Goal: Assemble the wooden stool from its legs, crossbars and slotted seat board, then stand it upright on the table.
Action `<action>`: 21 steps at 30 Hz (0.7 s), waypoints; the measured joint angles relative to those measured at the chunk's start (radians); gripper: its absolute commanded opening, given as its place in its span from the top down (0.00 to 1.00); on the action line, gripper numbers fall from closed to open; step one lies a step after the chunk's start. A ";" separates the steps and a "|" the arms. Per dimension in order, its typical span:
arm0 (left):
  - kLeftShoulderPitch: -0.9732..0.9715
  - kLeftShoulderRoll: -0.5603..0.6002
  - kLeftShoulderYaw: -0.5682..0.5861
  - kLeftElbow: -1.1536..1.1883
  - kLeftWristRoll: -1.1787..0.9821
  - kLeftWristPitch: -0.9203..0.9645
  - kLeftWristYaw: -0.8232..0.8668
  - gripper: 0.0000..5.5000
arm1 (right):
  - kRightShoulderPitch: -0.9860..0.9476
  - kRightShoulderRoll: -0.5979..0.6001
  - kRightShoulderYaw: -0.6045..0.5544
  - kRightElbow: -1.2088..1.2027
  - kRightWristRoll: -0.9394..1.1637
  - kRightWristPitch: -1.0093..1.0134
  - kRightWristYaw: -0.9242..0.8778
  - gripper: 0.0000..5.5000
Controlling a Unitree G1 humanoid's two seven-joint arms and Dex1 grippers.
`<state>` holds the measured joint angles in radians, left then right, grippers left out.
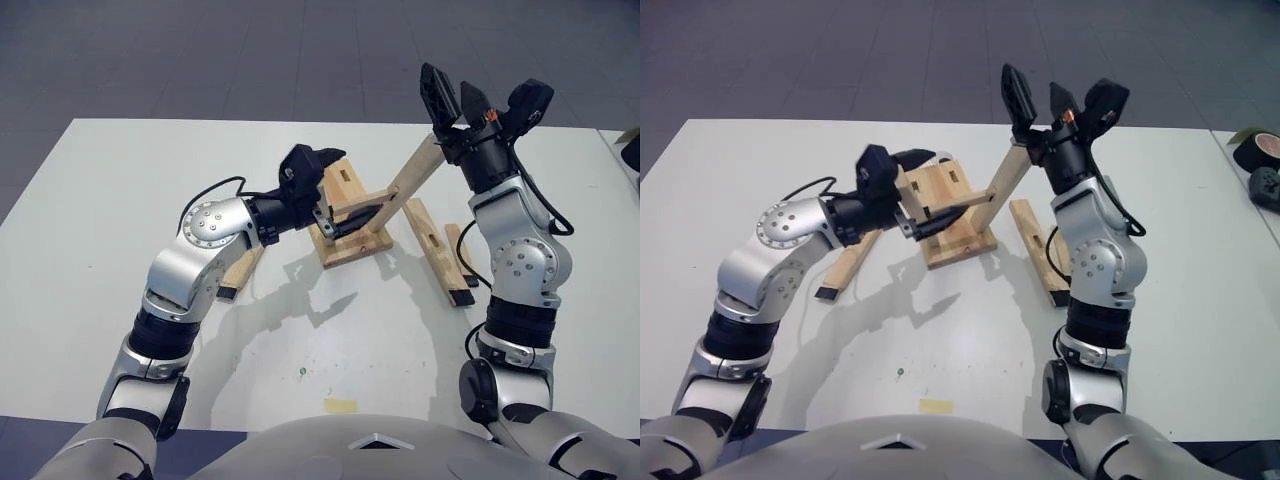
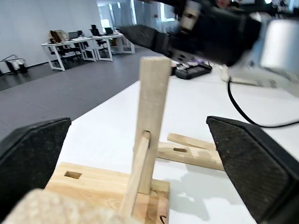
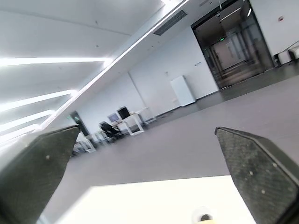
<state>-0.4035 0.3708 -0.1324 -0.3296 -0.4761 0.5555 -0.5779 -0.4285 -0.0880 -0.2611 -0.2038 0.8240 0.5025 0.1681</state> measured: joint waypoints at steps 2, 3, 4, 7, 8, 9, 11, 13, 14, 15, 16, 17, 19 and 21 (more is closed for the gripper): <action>-0.033 -0.004 0.053 0.002 -0.025 0.016 0.020 0.02 | 0.013 0.006 -0.031 0.003 0.030 0.002 -0.011 0.02; -0.061 -0.004 0.083 0.002 -0.041 0.025 0.026 0.02 | 0.015 0.006 -0.063 0.009 0.034 -0.004 -0.027 0.02; -0.081 -0.003 0.109 0.000 -0.063 0.036 0.031 0.02 | 0.016 0.004 -0.092 0.017 0.037 -0.015 -0.044 0.02; -0.115 -0.011 0.167 -0.014 -0.144 0.069 0.042 0.02 | 0.030 -0.013 -0.169 0.048 0.025 -0.058 -0.104 0.02; -0.120 -0.015 0.181 -0.017 -0.165 0.080 0.045 0.02 | 0.042 -0.019 -0.183 0.064 0.009 -0.071 -0.118 0.02; -0.124 -0.017 0.193 -0.016 -0.178 0.086 0.050 0.02 | 0.057 -0.025 -0.189 0.078 -0.017 -0.082 -0.129 0.02; -0.132 -0.013 0.213 -0.008 -0.178 0.089 0.069 0.02 | 0.100 -0.028 -0.191 0.114 -0.065 -0.098 -0.146 0.02; -0.133 -0.005 0.248 0.007 -0.183 0.096 0.099 0.02 | 0.146 -0.032 -0.154 0.146 -0.158 -0.108 -0.166 0.02; -0.136 -0.007 0.289 0.014 -0.215 0.108 0.119 0.02 | 0.162 -0.039 -0.109 0.158 -0.215 -0.109 -0.167 0.02; -0.146 -0.009 0.329 0.024 -0.246 0.114 0.138 0.02 | 0.169 -0.040 -0.068 0.169 -0.252 -0.111 -0.159 0.02; -0.168 -0.009 0.374 0.046 -0.278 0.118 0.159 0.02 | 0.179 -0.038 -0.021 0.171 -0.275 -0.109 -0.136 0.02; -0.194 -0.006 0.411 0.072 -0.292 0.118 0.179 0.02 | 0.192 -0.032 0.021 0.163 -0.284 -0.104 -0.108 0.02; -0.243 0.026 0.459 0.163 -0.262 0.102 0.224 0.02 | 0.239 -0.027 0.116 0.088 -0.265 -0.078 -0.002 0.02; -0.258 0.066 0.481 0.254 -0.200 0.084 0.271 0.02 | 0.282 -0.039 0.197 -0.001 -0.222 -0.047 0.115 0.02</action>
<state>-0.6614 0.4372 0.3486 -0.0753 -0.6759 0.6396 -0.3067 -0.1464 -0.1269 -0.0644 -0.2051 0.6023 0.4551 0.2828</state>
